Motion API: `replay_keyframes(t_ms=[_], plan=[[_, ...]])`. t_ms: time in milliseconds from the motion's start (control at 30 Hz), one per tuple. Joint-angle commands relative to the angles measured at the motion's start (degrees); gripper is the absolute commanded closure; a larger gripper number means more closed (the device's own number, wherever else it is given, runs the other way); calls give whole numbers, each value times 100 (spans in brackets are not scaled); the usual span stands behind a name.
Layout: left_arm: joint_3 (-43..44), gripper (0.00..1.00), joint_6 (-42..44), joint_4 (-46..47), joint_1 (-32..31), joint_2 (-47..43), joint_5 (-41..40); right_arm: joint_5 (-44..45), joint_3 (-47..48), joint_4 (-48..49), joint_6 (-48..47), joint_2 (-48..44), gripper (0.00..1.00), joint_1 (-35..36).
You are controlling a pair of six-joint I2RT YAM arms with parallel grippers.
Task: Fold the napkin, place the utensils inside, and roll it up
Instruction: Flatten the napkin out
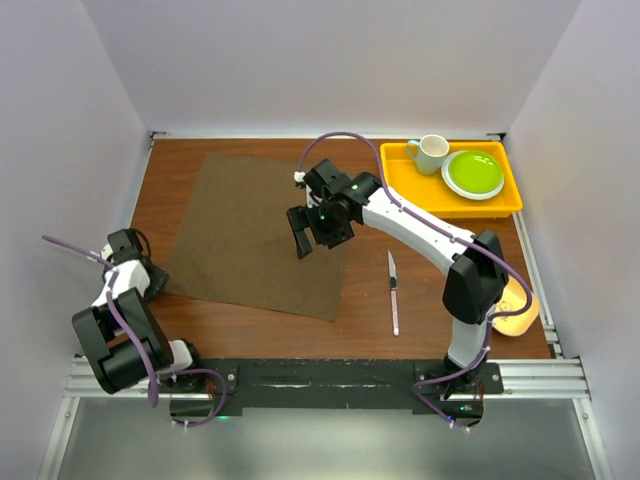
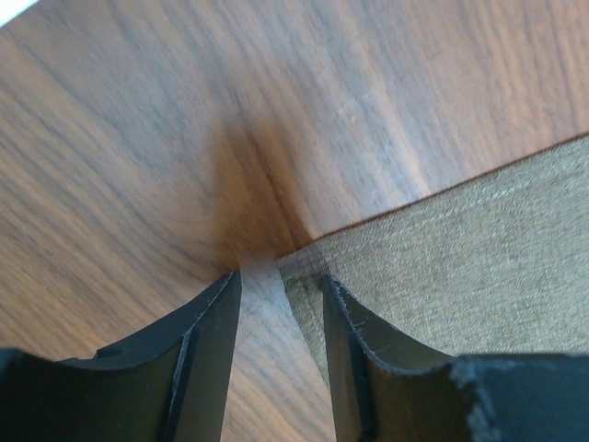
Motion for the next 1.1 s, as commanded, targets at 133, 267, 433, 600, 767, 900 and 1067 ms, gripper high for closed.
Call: replay_keyframes(t_ms=[133,267,433,600,767,900,1067], plan=[[-71,63,71,376,36,539,-240,194,-219,80,118,-572,14,3],[-71,74,141,402,28,645,-240,230,-281,107,118,-617,14,3],[-80,92,159,411,36,671,-205,238,-333,116,57,-626,14,3],[-18,100,107,262,28,619,-275,221,-404,107,-22,-600,14,3],[149,90,-209,-195,36,540,-529,168,-448,116,-93,-590,14,12],[281,75,-228,-476,19,180,-600,177,-448,151,-172,-503,14,3],[299,52,-464,-741,-7,-128,-618,116,-325,116,-312,-406,14,3]])
